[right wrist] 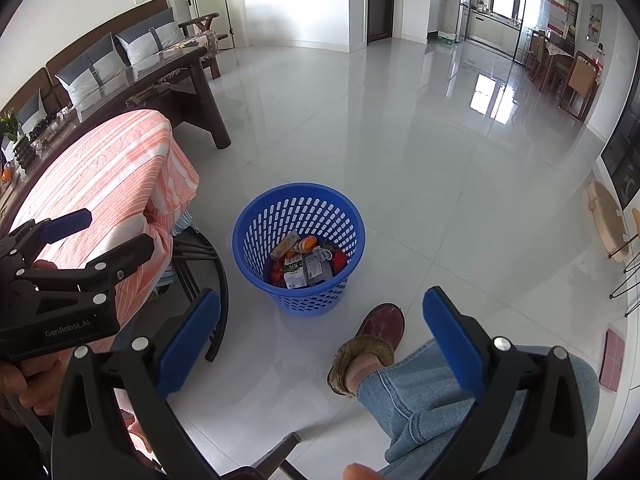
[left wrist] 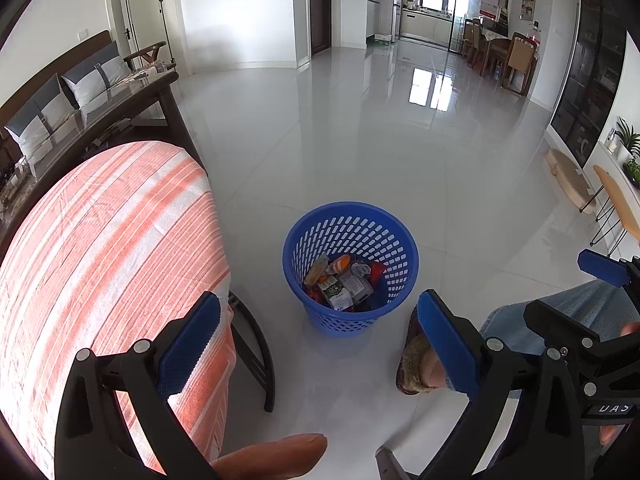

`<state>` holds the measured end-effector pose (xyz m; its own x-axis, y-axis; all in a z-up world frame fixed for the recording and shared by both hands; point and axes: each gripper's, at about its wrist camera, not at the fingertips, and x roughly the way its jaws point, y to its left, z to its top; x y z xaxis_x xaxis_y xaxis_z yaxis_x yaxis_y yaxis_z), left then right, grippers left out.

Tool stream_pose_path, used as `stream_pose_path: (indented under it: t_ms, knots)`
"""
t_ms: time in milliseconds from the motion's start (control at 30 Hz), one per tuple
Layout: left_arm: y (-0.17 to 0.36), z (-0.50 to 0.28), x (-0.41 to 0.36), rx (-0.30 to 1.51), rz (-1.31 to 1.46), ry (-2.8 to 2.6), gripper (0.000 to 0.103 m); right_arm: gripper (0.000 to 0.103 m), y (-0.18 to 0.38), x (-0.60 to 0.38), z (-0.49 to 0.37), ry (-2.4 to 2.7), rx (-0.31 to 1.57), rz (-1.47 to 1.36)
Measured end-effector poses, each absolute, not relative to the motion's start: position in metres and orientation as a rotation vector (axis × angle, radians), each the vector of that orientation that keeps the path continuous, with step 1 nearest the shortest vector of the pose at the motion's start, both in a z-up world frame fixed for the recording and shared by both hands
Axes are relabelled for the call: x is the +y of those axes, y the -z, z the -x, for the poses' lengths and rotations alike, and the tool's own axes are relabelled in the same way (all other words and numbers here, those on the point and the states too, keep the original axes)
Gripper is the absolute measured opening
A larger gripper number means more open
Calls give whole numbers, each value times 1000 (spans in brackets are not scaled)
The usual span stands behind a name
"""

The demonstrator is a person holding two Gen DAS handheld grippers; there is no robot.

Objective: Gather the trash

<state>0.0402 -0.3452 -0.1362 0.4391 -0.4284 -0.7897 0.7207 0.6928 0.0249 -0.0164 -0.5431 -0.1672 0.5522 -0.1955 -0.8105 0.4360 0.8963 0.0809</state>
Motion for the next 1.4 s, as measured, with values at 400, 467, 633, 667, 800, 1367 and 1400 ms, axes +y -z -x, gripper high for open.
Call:
stream_pose_path:
  t_ms: [400, 467, 633, 667, 800, 1367, 1400]
  knots:
    - [132, -40, -345, 845, -394, 733, 98, 98, 166, -541, 15, 371, 917, -293]
    - [132, -40, -345, 845, -393, 734, 98, 98, 166, -541, 15, 372, 917, -292]
    - [132, -40, -345, 845, -393, 733, 98, 98, 167, -541, 15, 370, 918, -294]
    - [132, -40, -344, 846, -394, 733, 98, 98, 167, -540, 15, 370, 918, -294]
    - [132, -40, -344, 846, -394, 732, 98, 98, 167, -540, 14, 370, 918, -294]
    - [132, -40, -344, 847, -395, 730, 98, 98, 170, -537, 14, 358, 923, -296]
    - [132, -40, -344, 847, -395, 730, 98, 98, 170, -536, 14, 357, 924, -297]
